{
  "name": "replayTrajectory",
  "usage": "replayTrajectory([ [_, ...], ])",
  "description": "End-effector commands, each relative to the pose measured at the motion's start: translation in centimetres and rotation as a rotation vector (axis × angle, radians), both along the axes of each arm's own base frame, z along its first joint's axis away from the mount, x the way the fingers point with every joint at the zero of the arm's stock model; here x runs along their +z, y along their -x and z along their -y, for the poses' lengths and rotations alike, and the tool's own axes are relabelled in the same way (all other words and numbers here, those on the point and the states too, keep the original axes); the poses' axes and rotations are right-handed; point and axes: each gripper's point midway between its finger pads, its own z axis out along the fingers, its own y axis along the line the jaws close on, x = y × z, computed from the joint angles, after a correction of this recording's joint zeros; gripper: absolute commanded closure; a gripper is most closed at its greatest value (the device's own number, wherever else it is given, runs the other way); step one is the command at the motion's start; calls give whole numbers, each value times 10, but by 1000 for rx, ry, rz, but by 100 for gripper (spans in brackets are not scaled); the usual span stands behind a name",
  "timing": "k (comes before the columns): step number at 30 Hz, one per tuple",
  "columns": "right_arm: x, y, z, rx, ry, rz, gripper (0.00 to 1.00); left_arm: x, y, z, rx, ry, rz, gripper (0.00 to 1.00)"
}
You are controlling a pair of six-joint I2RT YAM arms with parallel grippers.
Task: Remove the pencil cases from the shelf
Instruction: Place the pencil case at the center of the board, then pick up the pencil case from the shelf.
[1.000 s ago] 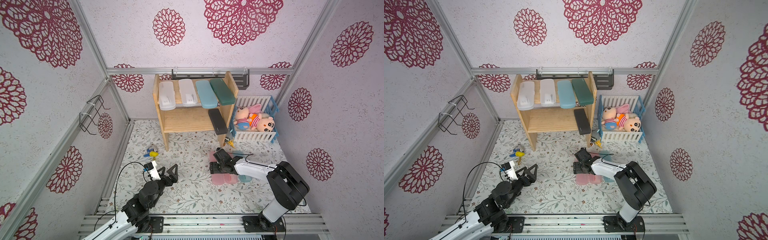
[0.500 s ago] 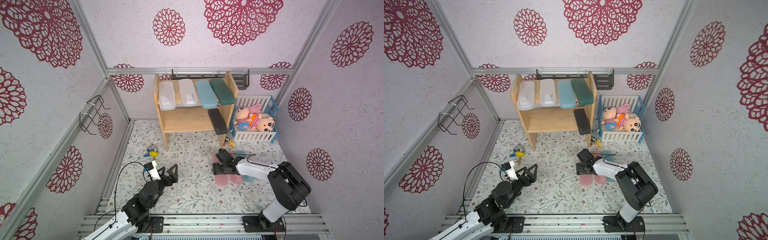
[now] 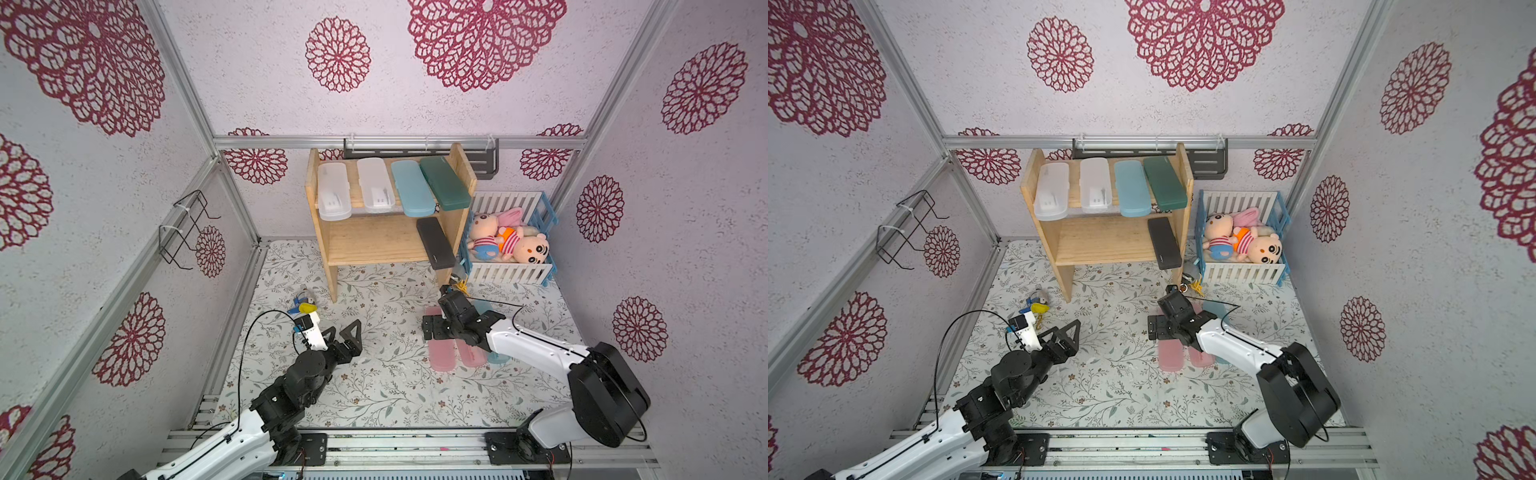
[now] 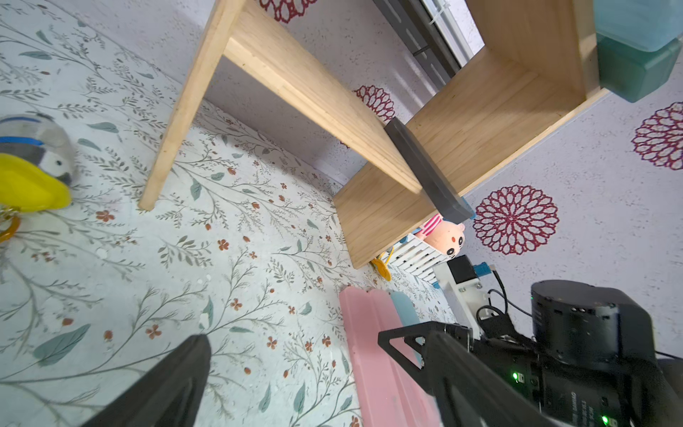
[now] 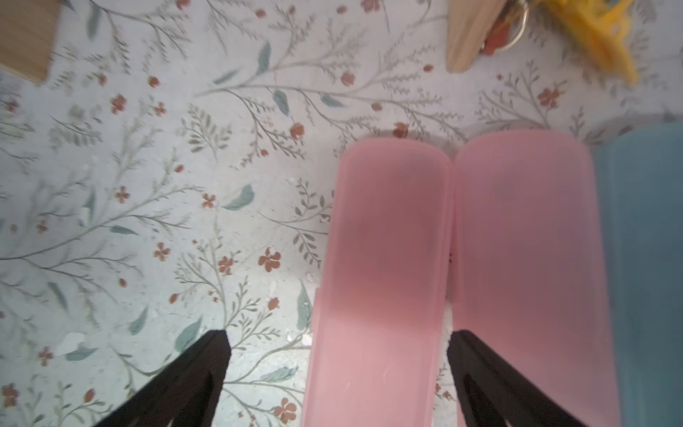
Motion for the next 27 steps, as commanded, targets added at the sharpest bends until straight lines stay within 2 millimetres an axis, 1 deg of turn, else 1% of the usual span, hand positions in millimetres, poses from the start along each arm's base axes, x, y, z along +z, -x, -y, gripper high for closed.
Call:
replayTrajectory([
  [1,67,-12,-4,3,-114,168,1,34,-12,25,-42,119,41,3],
  [3,95,-10,3,-9,-166,237,1,46,-24,48,-88,186,36,3],
  [4,107,-9,8,-15,-190,267,1,48,-30,58,-107,213,27,3],
  [6,131,-7,23,-36,-254,318,1,55,-46,84,-152,283,0,3],
  [8,147,-7,40,-57,-309,343,1,63,-61,110,-222,344,5,3],
  [9,153,-7,48,-67,-331,351,1,69,-68,121,-247,381,15,3],
  [10,157,-7,56,-79,-345,357,1,71,-75,132,-268,409,18,3],
  [12,163,-7,71,-105,-368,363,1,76,-90,153,-320,464,17,2],
  [14,164,-7,81,-124,-382,366,1,76,-103,169,-352,497,8,2],
  [16,164,-7,87,-134,-396,364,1,78,-114,182,-378,532,9,1],
  [18,163,-7,91,-139,-410,361,1,76,-126,194,-397,546,-4,0],
  [23,166,-11,101,-156,-420,369,1,64,-148,211,-403,562,-42,1],
  [27,170,-14,105,-160,-413,377,1,54,-163,218,-412,612,-59,0],
])
